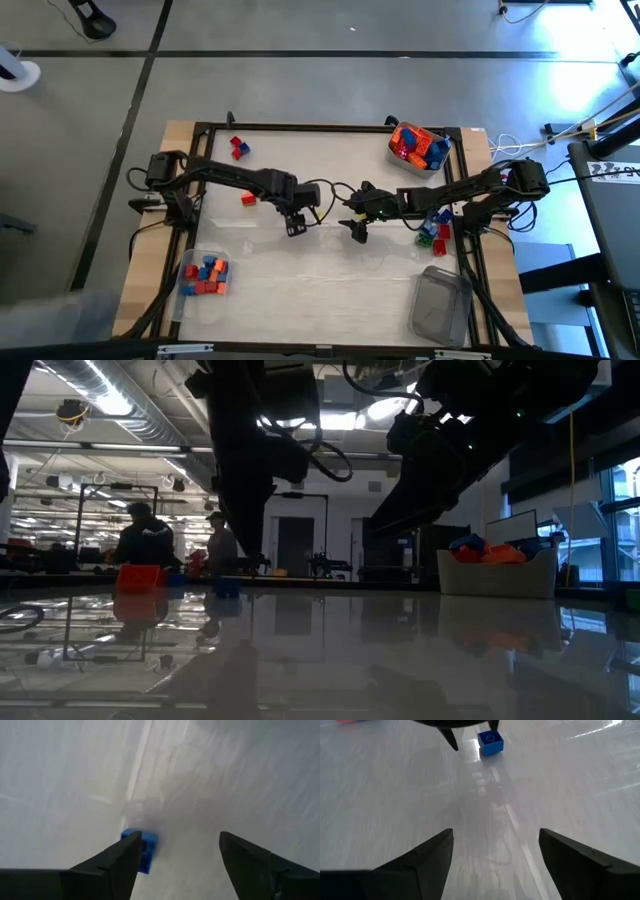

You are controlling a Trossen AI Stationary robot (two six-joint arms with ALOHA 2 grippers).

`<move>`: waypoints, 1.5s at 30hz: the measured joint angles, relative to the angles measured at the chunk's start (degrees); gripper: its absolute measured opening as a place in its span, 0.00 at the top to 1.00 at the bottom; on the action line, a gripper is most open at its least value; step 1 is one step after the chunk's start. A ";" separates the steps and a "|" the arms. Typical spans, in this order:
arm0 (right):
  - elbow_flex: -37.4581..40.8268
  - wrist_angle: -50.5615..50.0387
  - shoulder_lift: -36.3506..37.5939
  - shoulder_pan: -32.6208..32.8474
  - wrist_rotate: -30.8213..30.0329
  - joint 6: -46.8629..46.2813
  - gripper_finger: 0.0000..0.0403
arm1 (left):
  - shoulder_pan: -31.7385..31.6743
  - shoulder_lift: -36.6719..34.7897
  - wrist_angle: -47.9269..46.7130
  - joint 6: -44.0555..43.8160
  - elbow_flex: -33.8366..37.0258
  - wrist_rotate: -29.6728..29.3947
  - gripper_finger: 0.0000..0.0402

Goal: Sort blocks by size
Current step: Put the blue game piece into the transparent bin

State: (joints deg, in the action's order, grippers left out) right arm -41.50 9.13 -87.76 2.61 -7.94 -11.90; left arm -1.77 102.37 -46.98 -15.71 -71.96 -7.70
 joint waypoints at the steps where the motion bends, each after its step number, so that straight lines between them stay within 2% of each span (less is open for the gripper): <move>1: 0.00 0.00 0.01 0.00 0.00 0.00 0.27 | -0.14 0.00 0.14 0.44 0.00 0.02 0.36; 8: 0.00 -0.12 0.01 0.00 0.02 0.00 0.27 | -0.31 -0.04 0.84 4.10 0.08 0.00 0.30; 14: 0.00 -0.37 0.02 0.00 0.02 0.00 0.27 | -0.88 -0.12 -0.93 8.58 0.31 -0.10 0.30; 27: 0.00 0.17 0.00 0.00 -0.02 0.01 0.27 | -3.34 -4.98 -0.43 10.36 0.65 -1.63 0.30; 36: 0.01 0.07 0.02 0.00 -0.02 0.02 0.27 | -5.26 -13.94 6.01 9.92 13.45 -1.82 0.30; 45: 0.01 0.05 0.00 0.00 -2.05 0.06 0.27 | -4.40 -21.15 12.97 13.40 21.31 -1.43 0.30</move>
State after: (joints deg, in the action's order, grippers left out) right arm -41.48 9.17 -87.77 2.61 -10.00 -11.84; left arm -6.17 81.22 -34.00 -2.31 -50.65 -9.14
